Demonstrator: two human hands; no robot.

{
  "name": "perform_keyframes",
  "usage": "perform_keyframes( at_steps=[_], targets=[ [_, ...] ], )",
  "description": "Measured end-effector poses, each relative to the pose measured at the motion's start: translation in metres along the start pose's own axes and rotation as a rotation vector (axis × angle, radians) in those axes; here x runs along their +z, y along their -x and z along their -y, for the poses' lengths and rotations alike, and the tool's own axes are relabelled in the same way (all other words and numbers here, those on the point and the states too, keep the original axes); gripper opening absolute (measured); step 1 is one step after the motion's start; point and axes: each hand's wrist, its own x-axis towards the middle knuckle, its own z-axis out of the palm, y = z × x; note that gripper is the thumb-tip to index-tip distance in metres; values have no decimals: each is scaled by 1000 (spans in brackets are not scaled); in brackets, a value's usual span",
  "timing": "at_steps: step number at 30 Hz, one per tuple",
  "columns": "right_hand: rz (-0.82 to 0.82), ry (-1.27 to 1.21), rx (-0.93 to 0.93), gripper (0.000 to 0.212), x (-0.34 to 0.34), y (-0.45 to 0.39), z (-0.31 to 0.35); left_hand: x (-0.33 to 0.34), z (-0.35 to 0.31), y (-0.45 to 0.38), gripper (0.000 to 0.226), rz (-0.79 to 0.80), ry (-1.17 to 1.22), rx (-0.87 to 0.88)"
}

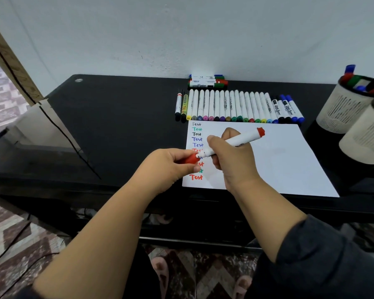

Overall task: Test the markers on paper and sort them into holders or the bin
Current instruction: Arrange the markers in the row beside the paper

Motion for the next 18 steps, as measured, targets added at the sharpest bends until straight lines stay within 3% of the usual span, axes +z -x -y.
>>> perform_keyframes(
  at_steps=[11,18],
  targets=[
    [25,42,57,31,3,0,-2,2,0,2,39,-16,27,40],
    [146,-98,129,28,1,-3,1,-1,1,0,40,-51,29,43]
  ],
)
